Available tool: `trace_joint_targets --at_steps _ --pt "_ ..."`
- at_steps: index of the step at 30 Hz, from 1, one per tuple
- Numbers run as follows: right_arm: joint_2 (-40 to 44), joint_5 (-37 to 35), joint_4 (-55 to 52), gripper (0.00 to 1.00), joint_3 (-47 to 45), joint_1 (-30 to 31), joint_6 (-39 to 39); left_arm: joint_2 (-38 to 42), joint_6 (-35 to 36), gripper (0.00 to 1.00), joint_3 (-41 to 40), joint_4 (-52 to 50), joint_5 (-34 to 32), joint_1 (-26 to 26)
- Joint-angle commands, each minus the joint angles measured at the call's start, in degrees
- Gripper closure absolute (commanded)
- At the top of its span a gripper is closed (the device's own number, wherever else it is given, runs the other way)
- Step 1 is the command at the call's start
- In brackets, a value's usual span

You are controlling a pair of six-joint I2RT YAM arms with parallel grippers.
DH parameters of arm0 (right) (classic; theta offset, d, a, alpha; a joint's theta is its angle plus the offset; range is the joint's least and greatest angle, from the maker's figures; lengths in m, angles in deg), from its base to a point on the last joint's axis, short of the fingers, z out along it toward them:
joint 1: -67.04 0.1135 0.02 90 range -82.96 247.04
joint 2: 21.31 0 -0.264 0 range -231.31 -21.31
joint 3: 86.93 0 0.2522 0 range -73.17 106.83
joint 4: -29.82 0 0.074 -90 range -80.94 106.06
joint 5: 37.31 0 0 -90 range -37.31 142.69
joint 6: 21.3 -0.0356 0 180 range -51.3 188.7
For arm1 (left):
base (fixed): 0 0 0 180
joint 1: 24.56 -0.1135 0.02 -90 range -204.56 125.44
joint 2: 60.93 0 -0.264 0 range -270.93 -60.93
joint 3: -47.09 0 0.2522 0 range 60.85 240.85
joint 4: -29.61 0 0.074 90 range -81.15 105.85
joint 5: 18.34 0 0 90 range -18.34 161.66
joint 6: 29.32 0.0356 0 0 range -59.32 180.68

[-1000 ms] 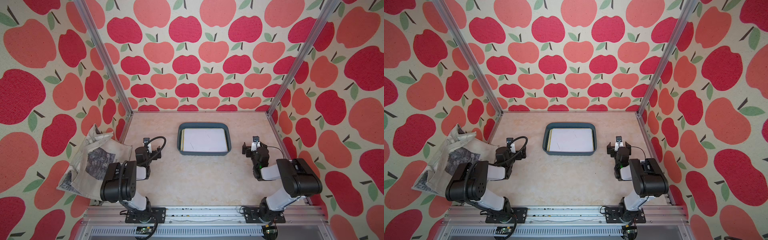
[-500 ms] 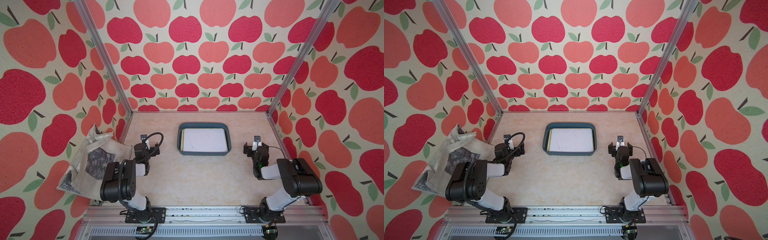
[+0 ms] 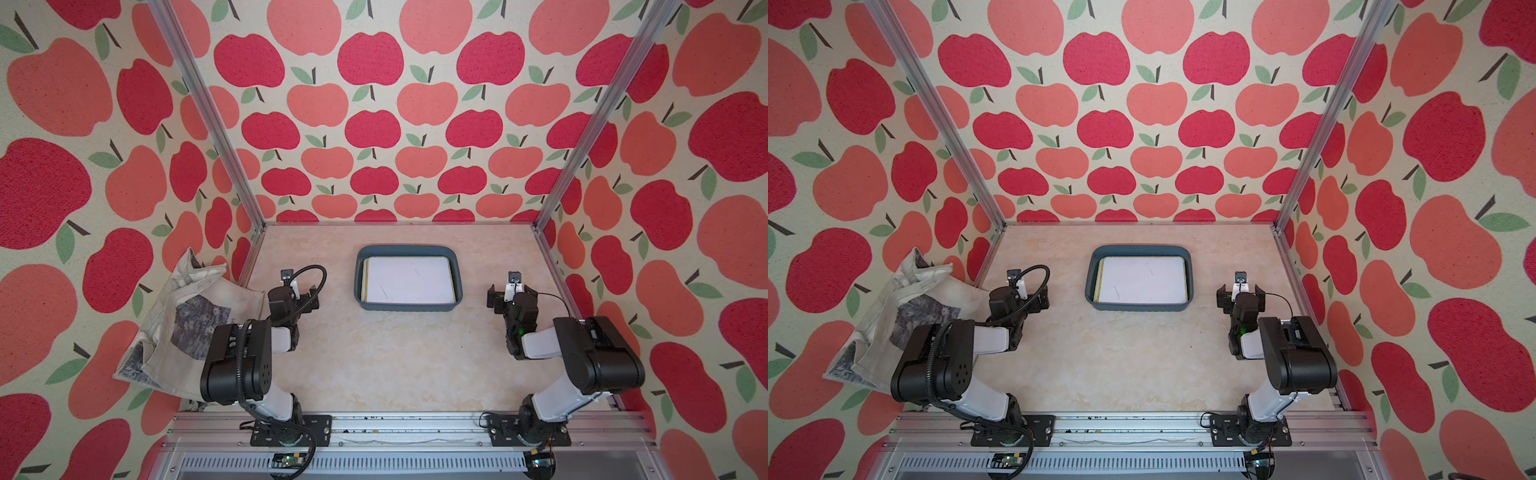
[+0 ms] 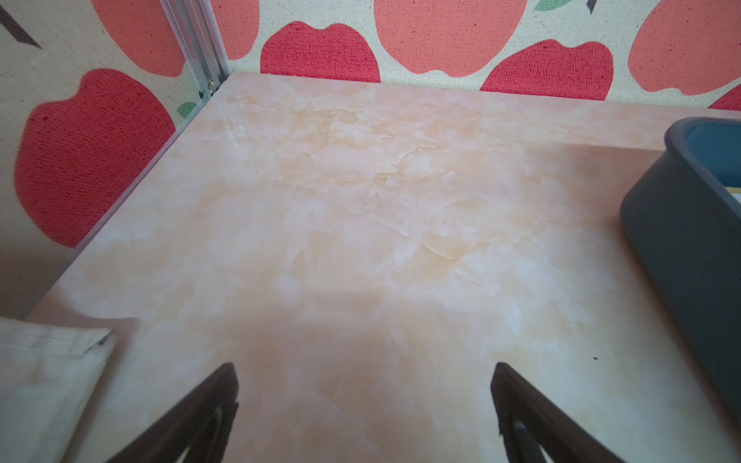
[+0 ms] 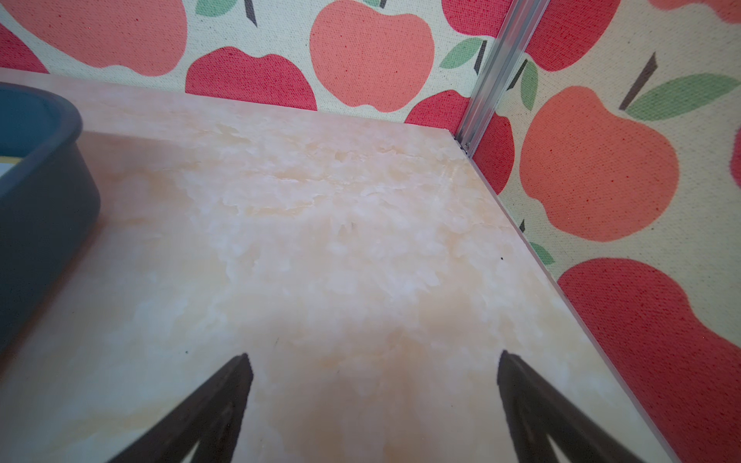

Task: Put the whiteboard into the storage box
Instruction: Reset both arms

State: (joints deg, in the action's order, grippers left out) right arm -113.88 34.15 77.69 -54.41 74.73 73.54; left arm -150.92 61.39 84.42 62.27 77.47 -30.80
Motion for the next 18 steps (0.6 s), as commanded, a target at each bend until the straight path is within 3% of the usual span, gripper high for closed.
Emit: trace_joint_targets --at_steps 1,18 --pt "0.8 -0.9 -0.6 0.01 0.9 -0.5 -1.2 -0.1 -0.8 0.01 0.6 -0.3 -0.7 0.2" --pt "0.7 -0.9 -0.6 0.01 0.9 -0.4 -1.2 -0.1 -0.7 0.0 0.7 -0.4 -0.6 0.2"
